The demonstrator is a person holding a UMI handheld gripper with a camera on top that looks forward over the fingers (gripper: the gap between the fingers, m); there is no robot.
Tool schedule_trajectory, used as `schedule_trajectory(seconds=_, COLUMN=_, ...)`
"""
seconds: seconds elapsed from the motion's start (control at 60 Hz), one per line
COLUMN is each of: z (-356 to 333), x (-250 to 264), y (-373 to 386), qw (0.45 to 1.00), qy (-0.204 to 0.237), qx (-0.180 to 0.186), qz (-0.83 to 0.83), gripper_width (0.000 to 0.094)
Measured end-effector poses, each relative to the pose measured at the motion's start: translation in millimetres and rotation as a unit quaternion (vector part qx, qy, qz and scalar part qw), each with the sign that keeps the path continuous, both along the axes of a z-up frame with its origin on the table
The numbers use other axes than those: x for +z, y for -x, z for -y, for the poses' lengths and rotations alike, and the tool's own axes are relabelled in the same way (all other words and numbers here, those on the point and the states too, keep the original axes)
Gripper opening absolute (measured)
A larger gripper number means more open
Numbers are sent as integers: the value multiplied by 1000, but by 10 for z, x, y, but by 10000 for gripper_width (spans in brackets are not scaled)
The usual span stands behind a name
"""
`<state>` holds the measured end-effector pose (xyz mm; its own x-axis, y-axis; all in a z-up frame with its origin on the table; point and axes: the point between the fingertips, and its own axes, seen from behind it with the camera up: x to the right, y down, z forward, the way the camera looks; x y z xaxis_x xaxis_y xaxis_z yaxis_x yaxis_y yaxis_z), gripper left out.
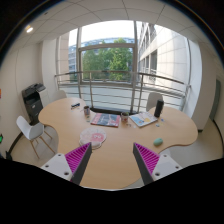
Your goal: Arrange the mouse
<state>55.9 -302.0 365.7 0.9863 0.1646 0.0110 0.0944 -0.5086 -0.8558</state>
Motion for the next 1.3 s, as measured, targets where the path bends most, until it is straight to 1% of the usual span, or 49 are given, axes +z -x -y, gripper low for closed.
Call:
schedule_trajectory(seconds=0.083, z=62, x=-149, y=-30, qw=1000, qy=16, qx=-2, qz=0, gripper_width=850)
schedule_trajectory(seconds=0.117, z=22, x=-370, y=-48, qw=1000, qy=24, qx=-5, qz=1, gripper_width=850)
schedule_trajectory(seconds=0.133, z=106, x=-305, y=-87, qw=1000, qy=30, qx=-6, qz=2, gripper_width=851)
schedule_trajectory(seconds=0.15, z=-5, x=-537, y=-55, qw=999, qy=33, qx=-8, qz=1, gripper_width=849)
schedule_trajectory(seconds=0.283, z=-183, x=-1342, y=-339, qw=998, qy=55, qx=-20, qz=-4, gripper_width=852)
schedule_trajectory(seconds=0.35, z=-321, x=-1706, y=-591, qw=998, qy=56, qx=-28, qz=5, gripper_width=851)
schedule_trajectory(seconds=0.433, z=-584, x=-2079, y=-1006, qw=998, qy=47, qx=-43, qz=17, gripper_width=852)
schedule_trajectory(seconds=0.55, z=-1093, x=-2433, y=-1574, qw=997, qy=29, qx=-66, qz=15, gripper_width=851)
schedule_trajectory(seconds=0.6, z=-1310, x=-2603, y=-1828, qw=996, qy=35, qx=-75, qz=15, gripper_width=853)
schedule_trajectory(seconds=0.717, z=-1861, x=-2840, y=-2382, qw=995, qy=29, qx=-94, qz=16, gripper_width=848)
schedule_trajectory(seconds=0.883, z=-2560, x=-3273, y=-2945, qw=993, qy=43, qx=-111, qz=18, gripper_width=849)
schedule_trajectory(seconds=0.967, z=-2851, x=-3452, y=-3052, qw=993, qy=47, qx=-109, qz=14, gripper_width=847)
schedule_trajectory(seconds=1.05, z=-3050, x=-3612, y=-3104, qw=993, qy=61, qx=-104, qz=13, gripper_width=846)
schedule_trajectory(seconds=1.15, z=-3329, x=-3791, y=-3188, qw=992, qy=73, qx=-108, qz=9, gripper_width=848)
schedule_trajectory(seconds=1.2, z=-3342, x=-3774, y=-3200, qw=991, qy=72, qx=-115, qz=7, gripper_width=847)
schedule_trajectory(seconds=1.3, z=-3525, x=-3758, y=-3179, qw=991, qy=65, qx=-114, qz=7, gripper_width=825)
